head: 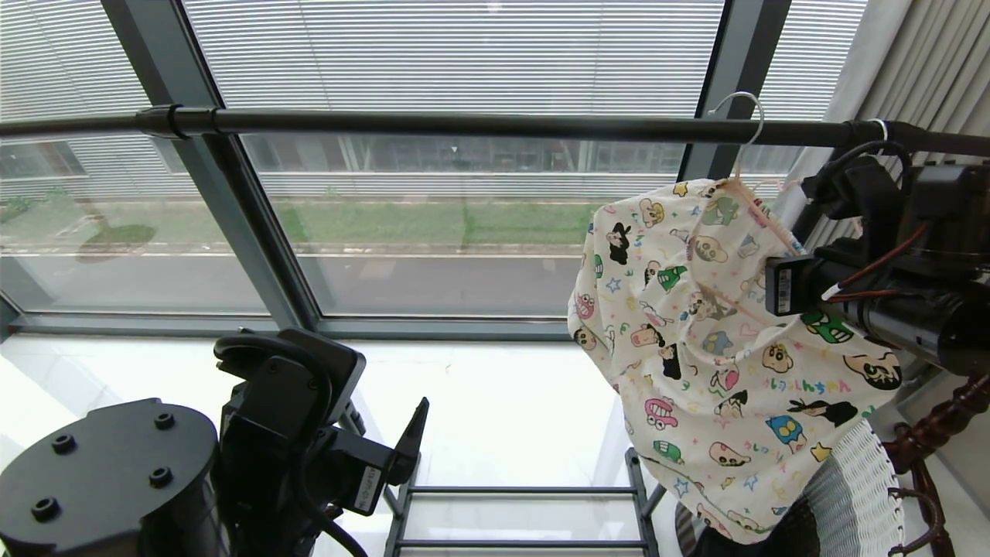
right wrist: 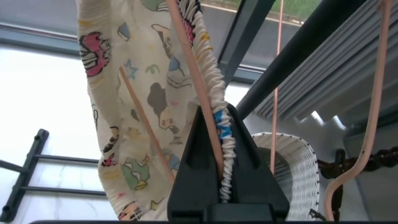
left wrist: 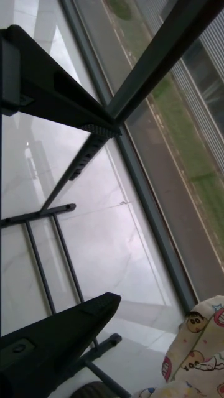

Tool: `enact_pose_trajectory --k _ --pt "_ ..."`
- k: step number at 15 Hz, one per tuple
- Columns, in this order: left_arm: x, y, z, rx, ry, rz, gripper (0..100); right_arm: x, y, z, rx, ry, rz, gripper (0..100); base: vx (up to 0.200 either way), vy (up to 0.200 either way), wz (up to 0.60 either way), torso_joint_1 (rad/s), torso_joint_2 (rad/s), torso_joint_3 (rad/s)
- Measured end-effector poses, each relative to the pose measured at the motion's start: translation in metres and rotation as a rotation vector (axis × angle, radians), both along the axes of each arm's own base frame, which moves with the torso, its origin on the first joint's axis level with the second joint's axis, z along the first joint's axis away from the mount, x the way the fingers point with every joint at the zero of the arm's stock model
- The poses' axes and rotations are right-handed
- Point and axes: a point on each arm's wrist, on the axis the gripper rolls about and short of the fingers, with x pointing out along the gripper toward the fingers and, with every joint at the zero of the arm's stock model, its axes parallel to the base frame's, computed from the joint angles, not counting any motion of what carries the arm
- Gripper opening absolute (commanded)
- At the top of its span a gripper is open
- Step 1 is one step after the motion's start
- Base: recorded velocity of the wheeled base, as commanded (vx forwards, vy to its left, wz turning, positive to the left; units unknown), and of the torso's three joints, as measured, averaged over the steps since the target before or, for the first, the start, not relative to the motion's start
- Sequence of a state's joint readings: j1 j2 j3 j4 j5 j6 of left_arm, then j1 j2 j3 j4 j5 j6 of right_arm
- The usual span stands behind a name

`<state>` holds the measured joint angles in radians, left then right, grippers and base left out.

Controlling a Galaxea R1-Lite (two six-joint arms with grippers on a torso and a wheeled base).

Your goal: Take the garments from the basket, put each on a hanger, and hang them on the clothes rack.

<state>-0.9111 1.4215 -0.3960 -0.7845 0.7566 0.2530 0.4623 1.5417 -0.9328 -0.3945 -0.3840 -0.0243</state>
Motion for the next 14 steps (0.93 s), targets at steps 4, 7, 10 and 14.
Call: enact_pose_trajectory --k 4,7,10,14 --pt "0.0 0.0 0.0 -0.001 0.0 0.0 100 0.012 0.0 -0.006 -0.011 0.018 -0.017 0 0.0 0.0 0.0 0.0 0.0 0.0" --pt "0.0 0.0 0.0 -0.001 0.0 0.0 100 0.017 0.002 -0.01 -0.02 0.033 -0.019 0 0.0 0.0 0.0 0.0 0.0 0.0" --pt "0.0 0.0 0.0 0.0 0.0 0.0 100 0.019 0.003 -0.013 -0.025 0.041 -0.02 0 0.0 0.0 0.0 0.0 0.0 0.0" --pt "0.0 0.0 0.0 0.0 0.0 0.0 100 0.016 0.002 -0.013 -0.025 0.047 -0.02 100 0.0 0.0 0.0 0.0 0.0 0.0"
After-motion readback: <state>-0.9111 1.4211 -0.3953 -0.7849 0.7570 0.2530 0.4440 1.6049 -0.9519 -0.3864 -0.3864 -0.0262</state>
